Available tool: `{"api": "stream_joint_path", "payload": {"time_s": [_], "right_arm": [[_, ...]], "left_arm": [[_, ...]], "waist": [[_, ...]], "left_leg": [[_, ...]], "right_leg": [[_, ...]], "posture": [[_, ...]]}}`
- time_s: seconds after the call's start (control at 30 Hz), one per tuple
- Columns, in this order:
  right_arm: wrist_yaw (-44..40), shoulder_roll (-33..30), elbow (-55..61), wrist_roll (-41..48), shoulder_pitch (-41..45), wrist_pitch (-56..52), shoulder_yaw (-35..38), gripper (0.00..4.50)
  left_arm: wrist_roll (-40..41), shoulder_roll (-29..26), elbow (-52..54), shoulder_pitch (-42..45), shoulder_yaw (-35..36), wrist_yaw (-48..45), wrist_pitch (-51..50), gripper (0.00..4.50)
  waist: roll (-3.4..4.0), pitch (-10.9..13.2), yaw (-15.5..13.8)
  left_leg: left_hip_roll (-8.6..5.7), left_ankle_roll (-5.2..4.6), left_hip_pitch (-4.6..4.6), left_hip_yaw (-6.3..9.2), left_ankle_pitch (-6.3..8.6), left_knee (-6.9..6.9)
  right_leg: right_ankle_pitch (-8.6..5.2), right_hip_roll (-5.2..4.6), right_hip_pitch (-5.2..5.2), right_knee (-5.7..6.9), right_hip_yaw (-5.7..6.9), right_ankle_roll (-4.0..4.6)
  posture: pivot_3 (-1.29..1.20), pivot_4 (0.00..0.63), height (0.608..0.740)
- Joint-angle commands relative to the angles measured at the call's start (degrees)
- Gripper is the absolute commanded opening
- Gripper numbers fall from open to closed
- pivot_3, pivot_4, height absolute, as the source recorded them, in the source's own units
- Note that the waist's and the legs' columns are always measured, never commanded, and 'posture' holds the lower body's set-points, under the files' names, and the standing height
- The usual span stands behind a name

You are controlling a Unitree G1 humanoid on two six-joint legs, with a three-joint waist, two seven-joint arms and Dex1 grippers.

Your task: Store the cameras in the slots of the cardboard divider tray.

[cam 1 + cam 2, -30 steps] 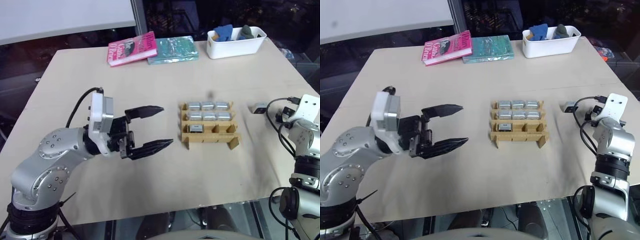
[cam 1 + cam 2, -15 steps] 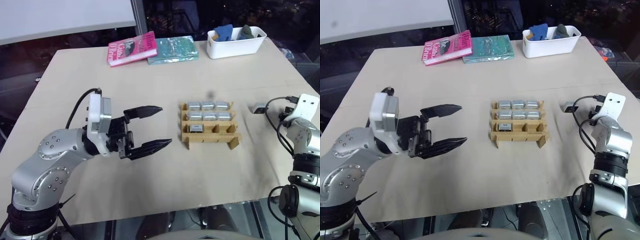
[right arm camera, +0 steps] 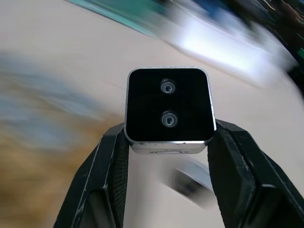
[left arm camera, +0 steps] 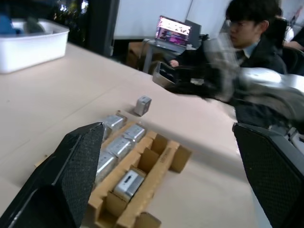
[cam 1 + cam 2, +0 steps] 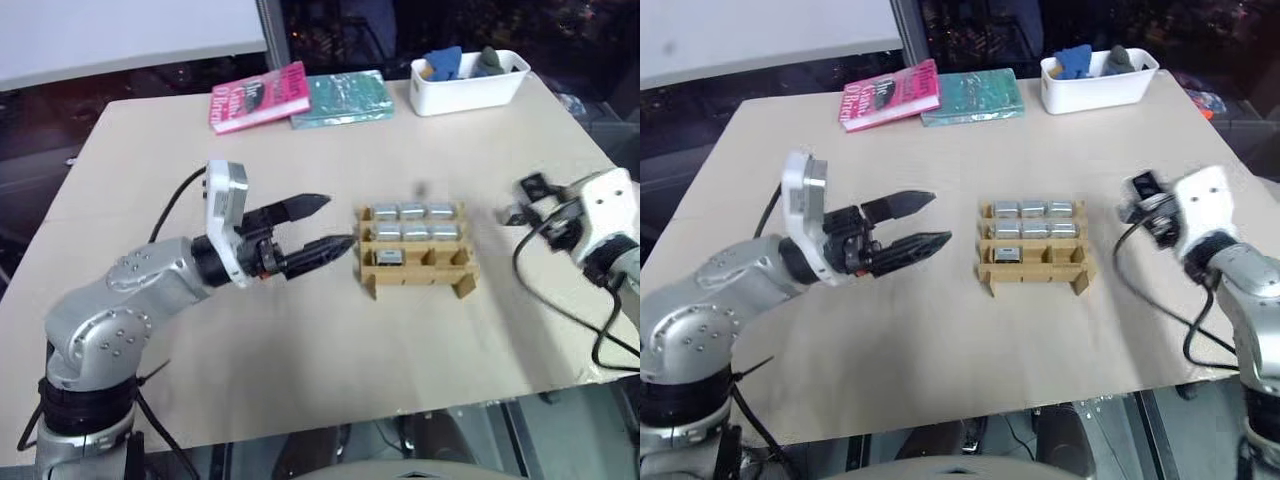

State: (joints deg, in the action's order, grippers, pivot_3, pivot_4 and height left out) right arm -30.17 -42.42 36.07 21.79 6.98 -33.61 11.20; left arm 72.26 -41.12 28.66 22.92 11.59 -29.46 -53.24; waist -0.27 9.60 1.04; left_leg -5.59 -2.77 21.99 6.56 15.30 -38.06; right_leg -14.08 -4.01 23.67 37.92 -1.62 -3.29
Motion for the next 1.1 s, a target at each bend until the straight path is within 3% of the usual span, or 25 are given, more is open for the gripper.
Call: {"api": "stream_joint_path", "payload": {"time_s": [0.03, 0.23, 0.47, 0.77, 1.0, 1.1], "right_arm": [[-4.4, -1.3, 7.0, 1.0, 0.2, 2.9, -3.5, 1.83], [-6.3, -1.2, 7.2, -5.0, 4.0, 9.8, -10.2, 1.83], [-5.5, 0.7, 8.7, -8.1, 7.5, 10.7, -14.6, 1.83], [-4.7, 2.8, 9.9, -10.9, 9.2, 9.7, -16.7, 1.83], [-4.2, 3.9, 10.8, -11.4, 9.7, 8.4, -17.0, 1.83], [-4.8, 4.4, 11.4, -9.3, 9.7, 6.8, -16.4, 1.83]], "left_arm": [[11.2, 0.5, -6.1, 5.3, -1.4, 7.5, -6.2, 4.50], [23.8, 3.8, -15.5, 12.0, -5.9, 17.4, -11.2, 4.50], [32.5, 5.8, -19.5, 15.2, -9.4, 24.6, -11.9, 4.50], [32.7, 8.0, -20.8, 16.1, -12.4, 26.2, -12.2, 4.50], [30.4, 9.9, -23.0, 16.9, -12.6, 24.9, -12.3, 2.47], [29.4, 10.1, -23.7, 17.7, -12.4, 23.6, -13.0, 1.16]], "waist": [[-0.04, 0.0, -0.3], [-0.13, 0.1, -0.7], [-0.13, 0.1, -0.8], [-0.13, 0.0, -1.5], [-0.13, 0.0, -1.8], [-0.13, 0.0, -1.8]], "left_leg": [[-0.03, 0.00, 0.01, 0.01, 0.00, -0.09], [-0.14, 0.00, 0.04, 0.03, -0.01, -0.25], [-0.13, 0.02, 0.13, 0.08, -0.02, -0.18], [-0.15, 0.02, 0.14, 0.06, -0.02, -0.21], [-0.16, 0.03, 0.15, 0.06, -0.02, -0.22], [-0.16, 0.03, 0.15, 0.07, -0.02, -0.22]], "right_leg": [[0.01, -0.02, -0.01, 0.03, 0.04, -0.01], [0.08, -0.09, 0.00, 0.02, 0.08, -0.10], [0.07, -0.08, 0.08, -0.01, -0.07, -0.07], [0.08, -0.08, 0.08, 0.00, -0.09, -0.07], [0.08, -0.09, 0.08, -0.01, -0.09, -0.07], [0.08, -0.09, 0.08, -0.01, -0.07, -0.07]], "posture": [[0.00, 0.150, 0.740], [0.00, 0.150, 0.740], [0.00, 0.150, 0.740], [0.00, 0.150, 0.740], [0.00, 0.150, 0.740], [0.00, 0.150, 0.740]]}}
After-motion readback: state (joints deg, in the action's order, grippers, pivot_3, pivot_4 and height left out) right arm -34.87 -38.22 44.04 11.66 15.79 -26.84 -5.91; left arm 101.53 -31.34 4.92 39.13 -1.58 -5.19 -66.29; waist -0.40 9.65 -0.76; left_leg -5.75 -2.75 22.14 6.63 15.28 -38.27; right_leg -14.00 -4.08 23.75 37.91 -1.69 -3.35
